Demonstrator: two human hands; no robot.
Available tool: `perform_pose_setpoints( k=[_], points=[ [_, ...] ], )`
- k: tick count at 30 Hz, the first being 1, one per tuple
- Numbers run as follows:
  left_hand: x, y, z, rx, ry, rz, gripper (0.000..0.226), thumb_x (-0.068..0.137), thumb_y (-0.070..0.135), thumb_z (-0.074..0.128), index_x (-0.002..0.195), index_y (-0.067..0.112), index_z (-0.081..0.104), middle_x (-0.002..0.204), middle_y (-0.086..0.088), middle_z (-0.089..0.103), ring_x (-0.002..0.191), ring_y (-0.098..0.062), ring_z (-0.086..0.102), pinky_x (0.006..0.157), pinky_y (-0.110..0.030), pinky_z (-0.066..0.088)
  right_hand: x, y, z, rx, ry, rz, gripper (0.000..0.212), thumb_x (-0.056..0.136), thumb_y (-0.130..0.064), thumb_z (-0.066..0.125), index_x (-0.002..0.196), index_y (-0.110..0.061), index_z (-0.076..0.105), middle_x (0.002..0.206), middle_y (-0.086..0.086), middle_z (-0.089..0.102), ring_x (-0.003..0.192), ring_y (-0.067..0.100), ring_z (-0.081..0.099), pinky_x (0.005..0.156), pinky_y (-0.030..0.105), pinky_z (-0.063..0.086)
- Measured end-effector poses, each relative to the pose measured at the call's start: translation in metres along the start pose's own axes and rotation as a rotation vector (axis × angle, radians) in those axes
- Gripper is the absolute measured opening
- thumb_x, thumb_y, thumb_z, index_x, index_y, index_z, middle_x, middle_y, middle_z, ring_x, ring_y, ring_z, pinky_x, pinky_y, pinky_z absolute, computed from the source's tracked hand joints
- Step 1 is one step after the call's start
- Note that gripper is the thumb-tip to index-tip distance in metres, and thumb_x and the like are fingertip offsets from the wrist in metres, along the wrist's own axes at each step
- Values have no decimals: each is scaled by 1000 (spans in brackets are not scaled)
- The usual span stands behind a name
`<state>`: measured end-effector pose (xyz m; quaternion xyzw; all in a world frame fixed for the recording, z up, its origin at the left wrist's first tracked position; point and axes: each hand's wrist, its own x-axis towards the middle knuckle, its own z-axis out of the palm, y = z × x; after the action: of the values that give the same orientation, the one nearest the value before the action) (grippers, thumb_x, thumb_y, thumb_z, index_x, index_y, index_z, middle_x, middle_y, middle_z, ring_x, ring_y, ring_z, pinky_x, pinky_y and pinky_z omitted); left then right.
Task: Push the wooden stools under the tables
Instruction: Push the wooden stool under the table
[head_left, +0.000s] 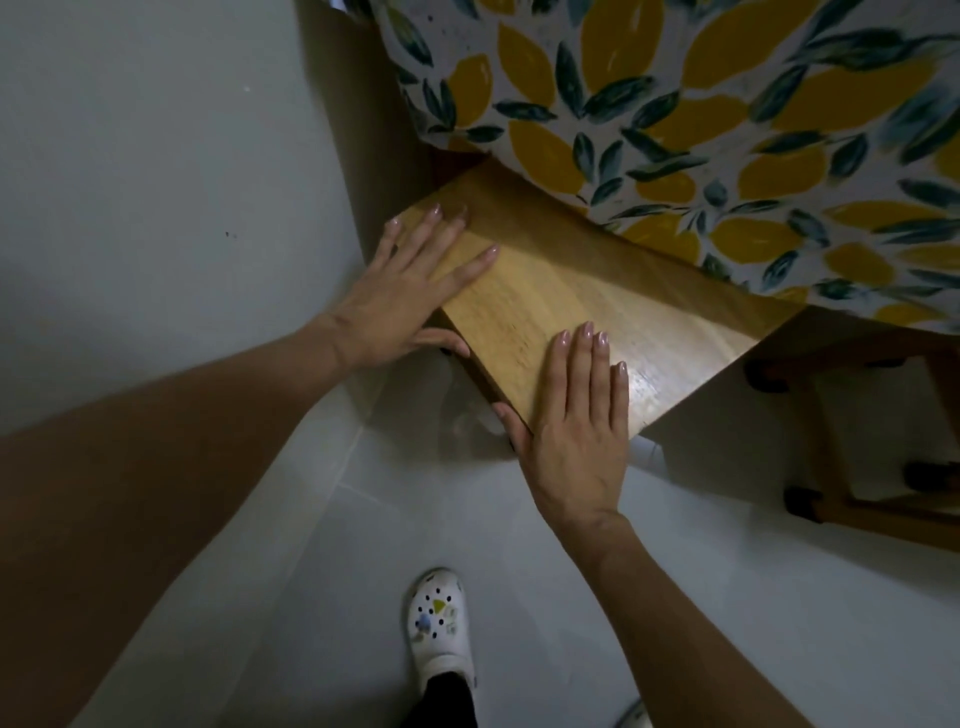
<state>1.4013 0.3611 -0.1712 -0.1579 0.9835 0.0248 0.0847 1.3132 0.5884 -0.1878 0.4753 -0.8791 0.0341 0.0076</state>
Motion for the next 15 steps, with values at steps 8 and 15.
perform_pose_setpoints(
  k=[8,15],
  points=[
    [-22,27,5,-34,14,-81,95,76,75,35,151,32,-3,160,-15,-5,146,-35,-9,115,-60,3,-15,26,-4,-19,-15,-123,82,97,-61,33,151,0,20,159,21,17,149,34,13,120,50,17],
    [-66,124,19,-76,50,-366,97,69,82,20,150,32,4,159,-17,7,146,-38,4,113,-62,10,-45,100,-17,-20,-77,-396,84,95,-61,40,151,-2,22,160,20,16,149,32,13,119,51,20]
  ],
)
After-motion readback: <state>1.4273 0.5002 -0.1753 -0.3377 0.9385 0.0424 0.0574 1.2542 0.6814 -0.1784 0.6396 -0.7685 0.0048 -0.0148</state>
